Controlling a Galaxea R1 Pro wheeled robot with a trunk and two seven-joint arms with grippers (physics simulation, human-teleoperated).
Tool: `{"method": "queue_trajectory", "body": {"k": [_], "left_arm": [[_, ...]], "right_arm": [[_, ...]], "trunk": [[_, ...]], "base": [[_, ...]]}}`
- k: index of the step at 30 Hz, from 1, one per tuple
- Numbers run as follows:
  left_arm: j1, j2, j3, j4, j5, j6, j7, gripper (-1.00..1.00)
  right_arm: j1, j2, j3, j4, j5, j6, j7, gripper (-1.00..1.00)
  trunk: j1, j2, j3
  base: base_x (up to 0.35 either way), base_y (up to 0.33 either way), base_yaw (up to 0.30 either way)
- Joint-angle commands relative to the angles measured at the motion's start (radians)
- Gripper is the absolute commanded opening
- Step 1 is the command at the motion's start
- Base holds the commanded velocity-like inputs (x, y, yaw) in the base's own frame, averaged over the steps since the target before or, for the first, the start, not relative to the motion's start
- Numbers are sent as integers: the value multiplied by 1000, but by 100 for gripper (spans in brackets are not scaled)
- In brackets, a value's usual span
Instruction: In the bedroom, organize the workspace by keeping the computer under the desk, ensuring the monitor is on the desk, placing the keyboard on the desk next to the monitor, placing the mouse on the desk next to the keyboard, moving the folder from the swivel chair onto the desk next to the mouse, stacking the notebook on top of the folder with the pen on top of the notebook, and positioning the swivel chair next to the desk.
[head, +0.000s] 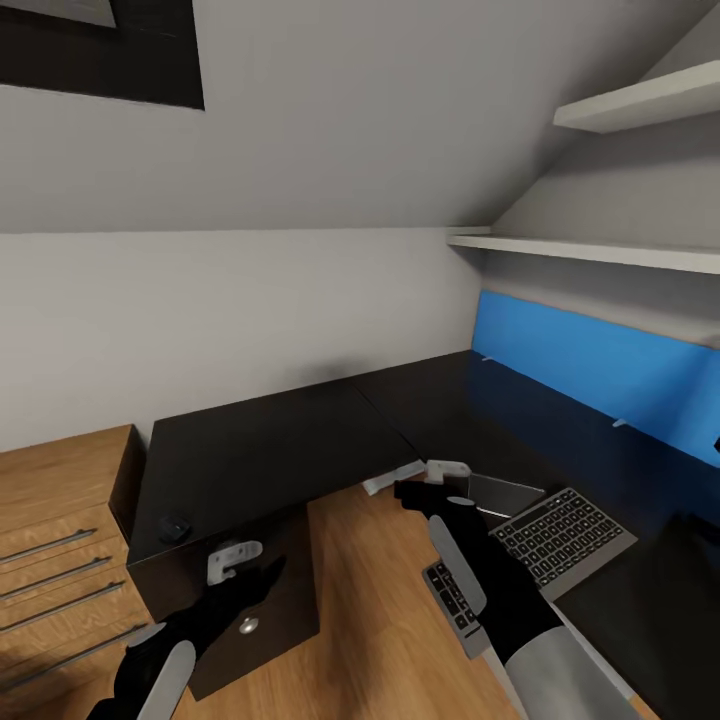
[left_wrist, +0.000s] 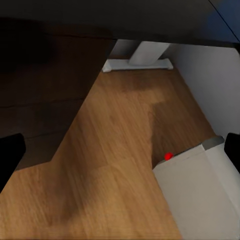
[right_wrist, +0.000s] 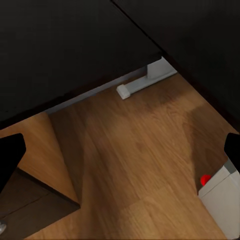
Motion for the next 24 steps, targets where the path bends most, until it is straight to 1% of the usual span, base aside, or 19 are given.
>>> {"method": "queue_trajectory", "body": {"k": [1, 5, 9, 15, 24], "left_arm": [[-1, 1, -1, 0, 10, 3, 6, 100], [-1, 1, -2, 7, 9, 2, 6, 100], [-1, -1, -1, 18, 9, 1, 7, 100], [-1, 0, -1, 19, 8, 0, 7, 100], [-1, -1, -1, 38, 8, 0, 7, 100]], "right_arm": [[-1, -1, 2, -2, -11, 2, -10, 100], [-1, -1, 2, -3, -12, 0, -9, 100], [-1, 1, 3, 0, -13, -3, -6, 100], [-1, 1, 3, 0, -13, -3, -6, 100], [-1, 6, 5, 3, -13, -4, -6, 100]], "trunk": [[0, -1, -1], [0, -1, -1], [0, -1, -1], [0, -1, -1], [0, -1, -1]], "base": [[-10, 5, 0], [-128, 83, 0], [-175, 219, -134], [-41, 242, -242], [-4, 307, -286]]}}
